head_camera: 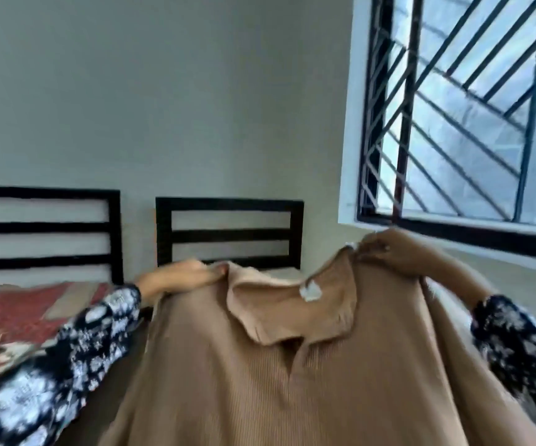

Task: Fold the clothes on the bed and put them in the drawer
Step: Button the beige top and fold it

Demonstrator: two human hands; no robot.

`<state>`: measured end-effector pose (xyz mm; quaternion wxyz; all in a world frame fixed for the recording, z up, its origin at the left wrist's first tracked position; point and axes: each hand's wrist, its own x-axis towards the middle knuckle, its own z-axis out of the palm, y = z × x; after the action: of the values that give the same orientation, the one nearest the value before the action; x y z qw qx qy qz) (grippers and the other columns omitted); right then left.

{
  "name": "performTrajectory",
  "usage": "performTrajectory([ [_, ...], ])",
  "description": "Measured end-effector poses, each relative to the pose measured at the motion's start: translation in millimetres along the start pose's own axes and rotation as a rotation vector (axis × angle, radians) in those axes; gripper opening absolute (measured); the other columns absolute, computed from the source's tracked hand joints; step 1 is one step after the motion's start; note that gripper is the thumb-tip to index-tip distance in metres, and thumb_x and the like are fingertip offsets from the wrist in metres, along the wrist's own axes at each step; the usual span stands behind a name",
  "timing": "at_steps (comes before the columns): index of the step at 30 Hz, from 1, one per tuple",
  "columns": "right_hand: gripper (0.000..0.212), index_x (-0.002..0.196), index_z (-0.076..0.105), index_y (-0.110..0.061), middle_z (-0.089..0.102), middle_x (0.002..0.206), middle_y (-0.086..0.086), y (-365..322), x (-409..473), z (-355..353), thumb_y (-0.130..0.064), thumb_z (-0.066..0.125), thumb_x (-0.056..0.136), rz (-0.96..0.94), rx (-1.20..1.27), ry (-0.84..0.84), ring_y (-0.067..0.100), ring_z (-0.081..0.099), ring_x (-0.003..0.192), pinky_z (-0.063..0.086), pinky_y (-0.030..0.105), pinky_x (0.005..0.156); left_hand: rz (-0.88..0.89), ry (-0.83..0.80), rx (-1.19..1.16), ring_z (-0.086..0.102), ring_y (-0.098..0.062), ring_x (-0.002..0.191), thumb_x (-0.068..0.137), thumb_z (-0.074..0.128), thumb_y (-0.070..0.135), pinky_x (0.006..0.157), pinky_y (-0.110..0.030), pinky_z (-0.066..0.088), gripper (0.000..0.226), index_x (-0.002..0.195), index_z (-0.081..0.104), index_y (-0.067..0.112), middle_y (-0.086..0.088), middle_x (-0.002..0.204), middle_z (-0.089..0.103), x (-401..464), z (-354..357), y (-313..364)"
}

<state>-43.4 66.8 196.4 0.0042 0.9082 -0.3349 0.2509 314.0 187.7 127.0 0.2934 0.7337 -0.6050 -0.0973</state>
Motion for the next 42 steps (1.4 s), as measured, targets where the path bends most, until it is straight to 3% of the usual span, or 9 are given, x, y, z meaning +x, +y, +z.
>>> performTrajectory([
  [5, 0.011, 0.090, 0.074, -0.017, 0.072, 0.086, -0.003, 82, -7, 177, -0.027, 0.070, 0.087, 0.181, 0.104, -0.295, 0.004, 0.062, 0.078, 0.046, 0.025, 0.075, -0.026, -0.248, 0.133, 0.054, -0.006, 0.062, 0.087, 0.034, 0.068, 0.053, -0.016, 0.034, 0.064, 0.076, 0.066, 0.014, -0.006, 0.074, 0.062, 27, 131, -78],
  [9, 0.017, 0.085, 0.070, -0.011, 0.070, 0.081, 0.004, 134, -16, 278, -0.028, 0.069, 0.088, 0.320, 0.153, -0.363, 0.016, 0.064, 0.077, 0.047, 0.035, 0.071, -0.147, -0.308, 0.168, 0.062, -0.027, 0.074, 0.079, 0.028, 0.075, 0.062, -0.029, 0.037, 0.081, 0.079, 0.064, 0.002, -0.013, 0.072, 0.061, 69, 199, -133],
  [15, 0.016, 0.103, 0.068, -0.011, 0.064, 0.099, 0.009, 172, -22, 385, -0.020, 0.063, 0.091, 0.567, 0.138, -0.272, 0.026, 0.059, 0.095, 0.037, 0.028, 0.072, -0.254, -0.217, 0.246, 0.060, -0.026, 0.091, 0.094, 0.051, 0.046, 0.073, -0.034, 0.044, 0.036, 0.081, 0.060, 0.014, -0.006, 0.087, 0.061, 116, 284, -172],
  [18, 0.029, 0.121, 0.060, -0.020, 0.052, 0.126, 0.007, 152, -47, 407, -0.021, 0.060, 0.092, 0.579, 0.124, -0.160, 0.030, 0.050, 0.118, 0.042, 0.041, 0.096, -0.129, 0.048, 0.381, 0.046, -0.030, 0.115, 0.093, 0.057, 0.024, 0.090, -0.042, 0.040, 0.033, 0.123, 0.053, 0.011, -0.010, 0.124, 0.051, 90, 311, -161],
  [20, 0.021, 0.113, 0.061, -0.027, 0.053, 0.119, -0.002, 125, -64, 409, -0.024, 0.056, 0.093, 0.618, 0.183, -0.014, 0.022, 0.056, 0.107, 0.048, 0.036, 0.093, -0.027, 0.196, 0.232, 0.055, -0.025, 0.100, 0.092, 0.056, 0.019, 0.079, -0.037, 0.045, 0.020, 0.111, 0.058, 0.014, -0.005, 0.109, 0.058, 63, 322, -143],
  [22, 0.009, 0.094, 0.063, -0.022, 0.058, 0.091, -0.007, 87, -81, 401, -0.018, 0.055, 0.092, 0.643, 0.231, 0.119, 0.006, 0.057, 0.076, 0.042, 0.007, 0.072, -0.061, 0.112, 0.050, 0.058, -0.009, 0.074, 0.091, 0.057, 0.023, 0.061, -0.022, 0.043, 0.003, 0.089, 0.058, 0.024, 0.011, 0.081, 0.059, 30, 335, -128],
  [26, 0.039, 0.060, 0.059, -0.005, 0.058, 0.051, 0.002, 29, -112, 409, -0.024, 0.056, 0.094, 0.843, 0.498, 0.078, 0.009, 0.056, 0.048, 0.042, 0.024, 0.048, -0.023, -0.082, -0.085, 0.055, -0.007, 0.075, 0.091, 0.061, 0.025, 0.067, -0.026, 0.048, 0.010, 0.091, 0.068, 0.018, 0.010, 0.088, 0.058, -11, 377, -116],
  [36, 0.044, 0.068, 0.063, -0.014, 0.065, 0.064, -0.001, -4, -115, 447, -0.057, 0.062, 0.081, 1.111, 0.515, 0.036, 0.017, 0.062, 0.064, 0.044, 0.029, 0.059, -0.128, 0.036, -0.088, 0.057, -0.021, 0.099, 0.090, 0.058, 0.021, 0.081, -0.037, 0.049, 0.027, 0.115, 0.068, 0.023, 0.000, 0.109, 0.060, -14, 412, -94],
  [42, 0.008, 0.081, 0.067, -0.015, 0.068, 0.070, -0.001, -9, -122, 458, -0.020, 0.065, 0.086, 1.049, 0.656, 0.218, 0.016, 0.065, 0.068, 0.050, 0.033, 0.064, -0.096, 0.138, -0.116, 0.058, -0.017, 0.086, 0.086, 0.065, 0.025, 0.072, -0.035, 0.048, 0.010, 0.095, 0.067, 0.023, 0.007, 0.095, 0.061, -19, 419, -93],
])
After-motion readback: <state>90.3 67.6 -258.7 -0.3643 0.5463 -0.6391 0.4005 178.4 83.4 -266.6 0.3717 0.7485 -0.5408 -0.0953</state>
